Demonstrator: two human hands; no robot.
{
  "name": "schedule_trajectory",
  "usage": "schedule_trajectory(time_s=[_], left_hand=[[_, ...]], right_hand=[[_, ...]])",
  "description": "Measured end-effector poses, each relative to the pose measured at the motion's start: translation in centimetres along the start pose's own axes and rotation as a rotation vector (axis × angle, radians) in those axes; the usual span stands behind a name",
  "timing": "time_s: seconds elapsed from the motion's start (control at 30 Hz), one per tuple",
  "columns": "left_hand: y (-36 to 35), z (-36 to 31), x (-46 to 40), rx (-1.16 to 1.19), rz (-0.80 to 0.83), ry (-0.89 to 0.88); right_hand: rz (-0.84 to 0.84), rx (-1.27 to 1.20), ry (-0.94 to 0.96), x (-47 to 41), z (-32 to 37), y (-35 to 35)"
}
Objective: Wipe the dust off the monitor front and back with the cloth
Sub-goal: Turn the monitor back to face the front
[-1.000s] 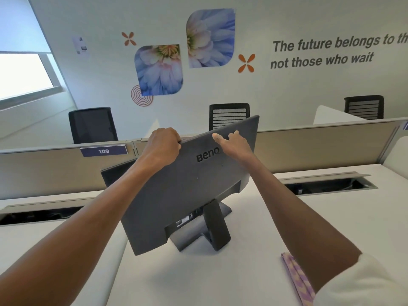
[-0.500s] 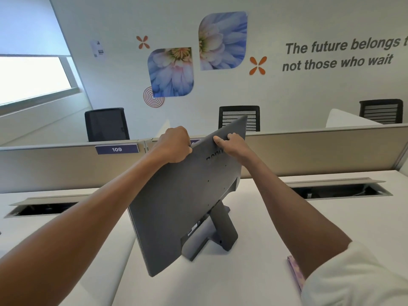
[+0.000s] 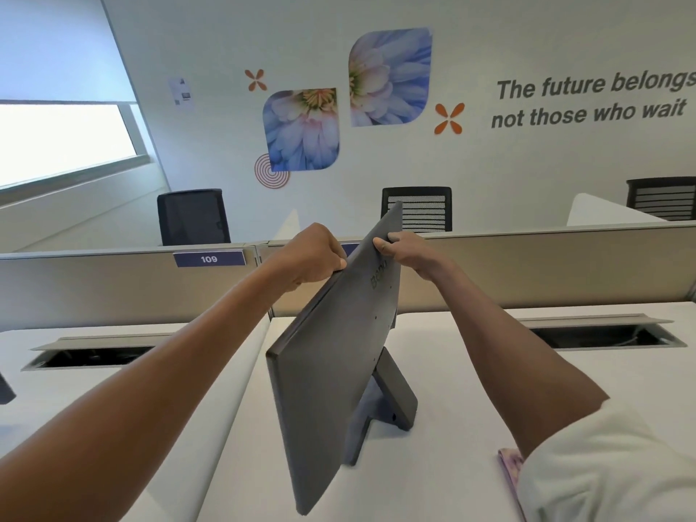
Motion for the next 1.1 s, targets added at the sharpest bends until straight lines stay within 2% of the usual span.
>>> schedule_trajectory(time_s=[0.37,0.67,0.73,0.83,0.9,1.0,1.1], left_hand=[[-2.0,-0.4,0.3,0.182,0.030,-0.027],[-1.8,0.3,-0.6,0.140,0.038,-0.116],[-1.6,1.0,-1.7,0.053,-0.019,-0.153],[-1.5,1.6,-4.1,-0.189,-0.182,-0.201],[-1.6,1.4,-5.6,-0.368,-0.228,-0.279],[-2.3,0.7,-7.8,-0.624,-0.167,-0.482],[-3.2,0.5,-9.4,-0.771,-0.071,-0.584]], right_hand=[[0.133,-0.109,0.059,-1.1,1.0,-0.3],[0.082,-0.115,0.028,0.1,1.6,0.2],[0.089,-0.112,-0.011,1.5,2.0,0.2],[0.109,-0.052,-0.032,4.5,3.5,-0.1],[0.139,0.014,-0.038,6.4,4.7,-0.7],[0.173,0.123,-0.047,8.6,6.0,-1.3],[0.193,0.185,-0.028,9.7,6.3,-1.5]])
Point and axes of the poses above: each hand's wrist, its own x-axis away from the middle knuckle, its own y-axis out of the back of the hand, z = x × y, the point moved 4 cm from there along -x, towards the middle knuckle, and after that the axes turned 1 degree about z, right-handed, at the moved point
